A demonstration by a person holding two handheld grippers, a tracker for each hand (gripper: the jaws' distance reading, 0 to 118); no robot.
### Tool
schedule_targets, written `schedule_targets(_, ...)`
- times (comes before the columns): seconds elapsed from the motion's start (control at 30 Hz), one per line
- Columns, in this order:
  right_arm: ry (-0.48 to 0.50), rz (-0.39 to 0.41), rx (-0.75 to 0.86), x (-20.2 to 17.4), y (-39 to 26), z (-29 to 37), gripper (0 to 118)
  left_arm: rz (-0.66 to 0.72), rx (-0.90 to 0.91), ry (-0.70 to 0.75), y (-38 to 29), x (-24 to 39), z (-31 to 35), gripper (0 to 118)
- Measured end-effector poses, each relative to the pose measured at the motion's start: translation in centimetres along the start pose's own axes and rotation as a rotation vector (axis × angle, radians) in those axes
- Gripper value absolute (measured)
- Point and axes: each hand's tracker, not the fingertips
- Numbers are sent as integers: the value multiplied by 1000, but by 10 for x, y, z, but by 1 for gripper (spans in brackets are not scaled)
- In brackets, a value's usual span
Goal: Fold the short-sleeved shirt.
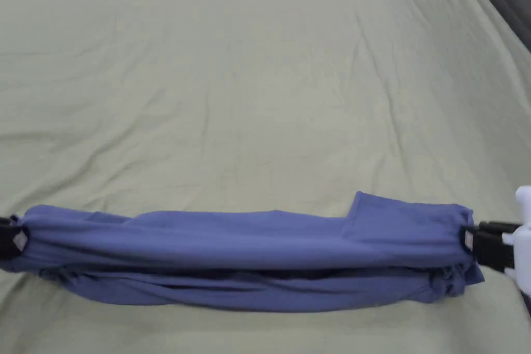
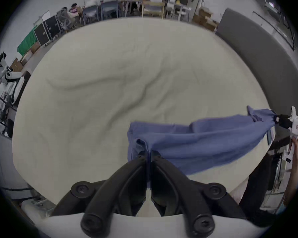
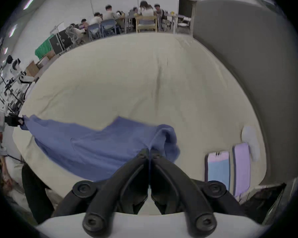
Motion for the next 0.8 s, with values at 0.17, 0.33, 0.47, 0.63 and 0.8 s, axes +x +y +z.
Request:
schedule_targets(0.17,-20,-3,-93,3,-20,-37,3,-27,-81,46,-10,13,-27,0)
schedule_targets(0.33,-37,8,-90,-2,-18,-48,12,-45,-97,81,-8,26,-35,5)
schedule_targets(0.47,33,-80,-31,2,-15,-24,112,-9,-100,102,-13,28,-25,76)
schedule_targets(0.63,83,-125,164,-14,1,37,112,-33,110,142,-8,39,48,76)
schedule_targets(0.8,12,33,410,-60,25,98,110,-52,604,139,-5,56,150,76)
